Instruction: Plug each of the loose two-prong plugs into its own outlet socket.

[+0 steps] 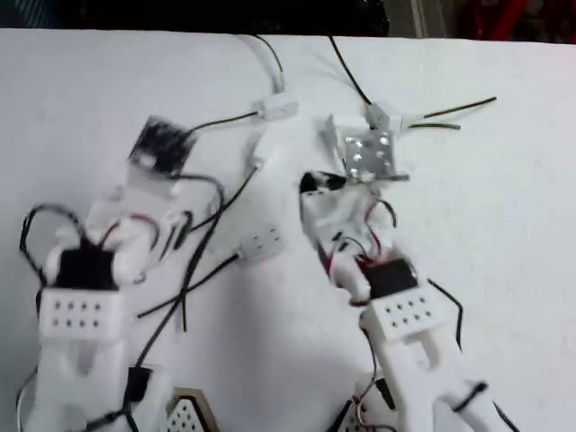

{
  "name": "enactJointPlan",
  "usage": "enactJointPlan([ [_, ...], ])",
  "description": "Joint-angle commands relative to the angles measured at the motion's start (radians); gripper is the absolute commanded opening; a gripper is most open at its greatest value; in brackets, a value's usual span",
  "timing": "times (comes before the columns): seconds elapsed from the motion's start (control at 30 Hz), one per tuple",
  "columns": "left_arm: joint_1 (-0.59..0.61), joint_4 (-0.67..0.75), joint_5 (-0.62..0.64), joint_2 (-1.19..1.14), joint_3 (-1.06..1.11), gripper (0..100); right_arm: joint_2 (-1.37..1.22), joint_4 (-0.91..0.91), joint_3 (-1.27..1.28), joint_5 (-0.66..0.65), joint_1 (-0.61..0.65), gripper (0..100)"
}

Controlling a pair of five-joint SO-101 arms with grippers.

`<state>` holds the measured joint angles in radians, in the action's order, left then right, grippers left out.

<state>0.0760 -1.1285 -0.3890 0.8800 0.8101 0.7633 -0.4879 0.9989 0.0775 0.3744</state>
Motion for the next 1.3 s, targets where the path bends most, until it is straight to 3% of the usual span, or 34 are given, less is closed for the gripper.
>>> enactJointPlan([
  [0.0,0.142,0.152,0.015,0.179,0.256,21,-0.076,-0.019,-0.08,-0.083,0.07,1.8],
  [0.27,0.262,0.333,0.015,0.237,0.511,21,-0.206,-0.018,-0.083,-0.155,0.157,1.8],
  [0.43,0.262,0.33,0.051,0.24,0.519,21,-0.285,-0.016,-0.084,-0.155,0.197,1.8],
  [1.03,0.262,0.328,0.057,0.236,0.523,21,-0.424,0.01,-0.118,-0.157,0.166,1.8],
  [1.27,0.262,0.328,0.057,0.236,0.523,21,-0.479,-0.09,-0.19,-0.157,0.16,1.8],
])
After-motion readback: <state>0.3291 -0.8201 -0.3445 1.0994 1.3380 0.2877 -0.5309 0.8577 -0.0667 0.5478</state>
